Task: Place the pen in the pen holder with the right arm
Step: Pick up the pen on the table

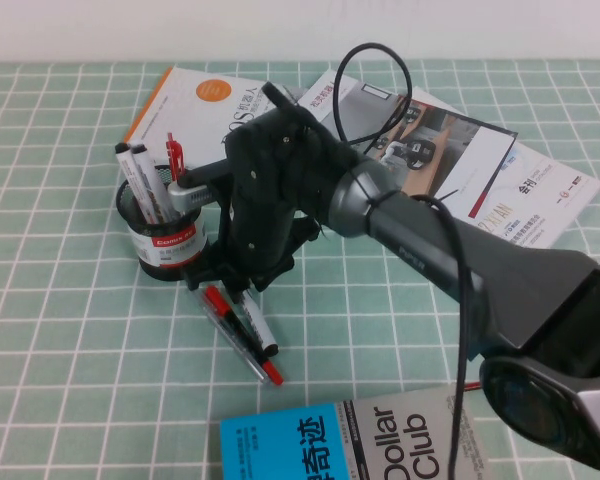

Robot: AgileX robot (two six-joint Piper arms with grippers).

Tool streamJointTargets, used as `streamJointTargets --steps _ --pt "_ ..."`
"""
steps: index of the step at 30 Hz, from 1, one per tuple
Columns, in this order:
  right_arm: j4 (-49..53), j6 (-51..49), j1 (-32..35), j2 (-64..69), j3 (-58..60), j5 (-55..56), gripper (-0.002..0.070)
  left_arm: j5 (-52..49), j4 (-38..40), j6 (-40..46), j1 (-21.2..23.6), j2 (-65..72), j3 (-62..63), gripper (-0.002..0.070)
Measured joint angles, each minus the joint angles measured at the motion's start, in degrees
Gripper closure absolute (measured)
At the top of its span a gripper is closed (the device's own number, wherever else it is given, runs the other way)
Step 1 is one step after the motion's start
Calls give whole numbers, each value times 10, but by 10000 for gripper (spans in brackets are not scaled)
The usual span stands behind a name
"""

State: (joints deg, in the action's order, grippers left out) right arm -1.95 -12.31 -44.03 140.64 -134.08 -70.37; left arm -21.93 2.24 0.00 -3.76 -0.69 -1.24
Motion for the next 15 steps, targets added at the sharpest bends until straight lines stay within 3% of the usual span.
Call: streamJointTargets --steps 9,15 --pt "14 0 2 12 -5 -1 448 0 0 0 0 0 0 681" --pt "14 0 6 16 -5 -1 495 0 0 0 0 0 0 681"
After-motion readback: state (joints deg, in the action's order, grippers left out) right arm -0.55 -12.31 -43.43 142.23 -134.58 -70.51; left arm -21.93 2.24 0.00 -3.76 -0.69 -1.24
